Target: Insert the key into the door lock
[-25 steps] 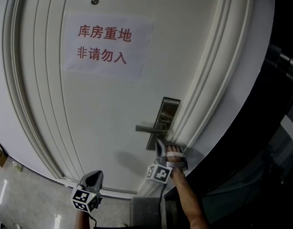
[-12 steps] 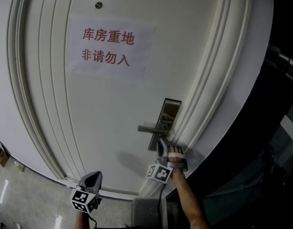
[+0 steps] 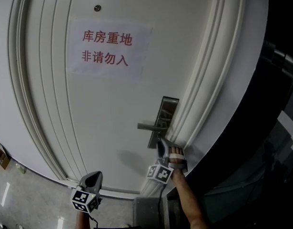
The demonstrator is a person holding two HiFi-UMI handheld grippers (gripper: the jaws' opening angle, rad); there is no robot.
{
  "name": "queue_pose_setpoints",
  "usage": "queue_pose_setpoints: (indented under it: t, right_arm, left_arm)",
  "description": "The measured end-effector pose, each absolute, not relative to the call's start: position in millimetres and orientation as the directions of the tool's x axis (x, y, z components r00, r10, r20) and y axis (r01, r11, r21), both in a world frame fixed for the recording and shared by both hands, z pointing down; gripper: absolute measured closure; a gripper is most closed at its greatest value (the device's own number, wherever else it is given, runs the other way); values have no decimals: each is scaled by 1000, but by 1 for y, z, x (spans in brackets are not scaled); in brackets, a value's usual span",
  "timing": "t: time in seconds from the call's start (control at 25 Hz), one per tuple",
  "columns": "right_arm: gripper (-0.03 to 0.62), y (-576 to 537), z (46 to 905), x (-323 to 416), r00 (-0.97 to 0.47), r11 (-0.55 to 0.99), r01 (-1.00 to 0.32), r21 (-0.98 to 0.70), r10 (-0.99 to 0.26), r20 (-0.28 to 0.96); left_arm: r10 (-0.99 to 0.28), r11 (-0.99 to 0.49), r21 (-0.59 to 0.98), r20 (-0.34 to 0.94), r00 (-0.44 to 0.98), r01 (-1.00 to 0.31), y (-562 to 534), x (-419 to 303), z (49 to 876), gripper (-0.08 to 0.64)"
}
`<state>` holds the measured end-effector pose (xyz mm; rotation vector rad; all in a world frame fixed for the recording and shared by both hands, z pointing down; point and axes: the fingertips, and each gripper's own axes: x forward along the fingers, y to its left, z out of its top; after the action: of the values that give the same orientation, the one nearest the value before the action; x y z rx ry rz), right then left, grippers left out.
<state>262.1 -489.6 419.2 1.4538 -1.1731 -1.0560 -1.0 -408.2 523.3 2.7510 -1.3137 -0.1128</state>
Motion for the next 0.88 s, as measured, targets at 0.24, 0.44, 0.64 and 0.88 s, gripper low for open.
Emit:
queue_pose_setpoints:
  t: [0.24,0.44,0.64,0.88]
  right_arm:
    - [583,-460,409,261,136,-106,-387,916,-989,-57]
    - [591,-432,406,266,122,-125,-573,810,-990,-67]
    - [591,-394,402,259,66,-75,-782,618,-997,-38]
    - [592,-356,417,250,17,-42,-900,433,-998,-63]
  left_arm:
    - [-762,-646,100,-26,647,-757,-399,0,519,557]
    - [-735,-677,86,-29,677,-731,-390,7,514,557]
    - [-699,-715,67,-23,715,-696,-374,13,508,557]
    - [-664,-748,32,-24,748,-663,-352,16,500,557]
